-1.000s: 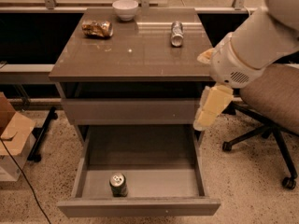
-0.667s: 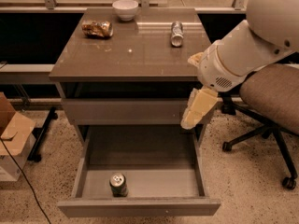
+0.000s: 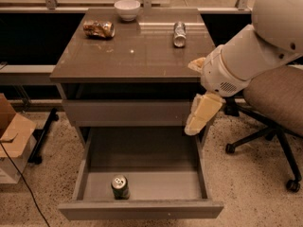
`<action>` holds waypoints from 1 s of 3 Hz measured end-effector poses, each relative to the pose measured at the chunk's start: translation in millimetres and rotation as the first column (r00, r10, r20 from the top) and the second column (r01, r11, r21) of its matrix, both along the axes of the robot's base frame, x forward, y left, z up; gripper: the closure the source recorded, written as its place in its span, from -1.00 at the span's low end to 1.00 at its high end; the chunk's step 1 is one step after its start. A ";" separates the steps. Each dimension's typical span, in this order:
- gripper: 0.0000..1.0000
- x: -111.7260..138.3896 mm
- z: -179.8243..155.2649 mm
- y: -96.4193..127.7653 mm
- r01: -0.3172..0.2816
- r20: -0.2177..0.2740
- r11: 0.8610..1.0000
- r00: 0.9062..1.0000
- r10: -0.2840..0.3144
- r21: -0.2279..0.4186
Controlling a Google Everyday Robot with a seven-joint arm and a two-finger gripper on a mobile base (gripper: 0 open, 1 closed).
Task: Pick green can from middle drawer and place on counter
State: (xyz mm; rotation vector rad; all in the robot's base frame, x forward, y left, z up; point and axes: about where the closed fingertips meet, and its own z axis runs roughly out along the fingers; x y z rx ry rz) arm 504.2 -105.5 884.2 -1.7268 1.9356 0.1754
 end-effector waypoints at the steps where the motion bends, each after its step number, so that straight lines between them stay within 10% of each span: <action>1: -1.00 -3.7 -24.3 -3.0 -0.038 -0.043 0.999 0.998 0.039 0.006; 3: -1.00 11.2 -94.2 -0.9 -0.058 -0.063 0.998 0.996 0.060 0.021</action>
Offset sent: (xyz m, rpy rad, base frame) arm 0.0128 -0.0029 -0.0997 -0.0082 0.0776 0.0891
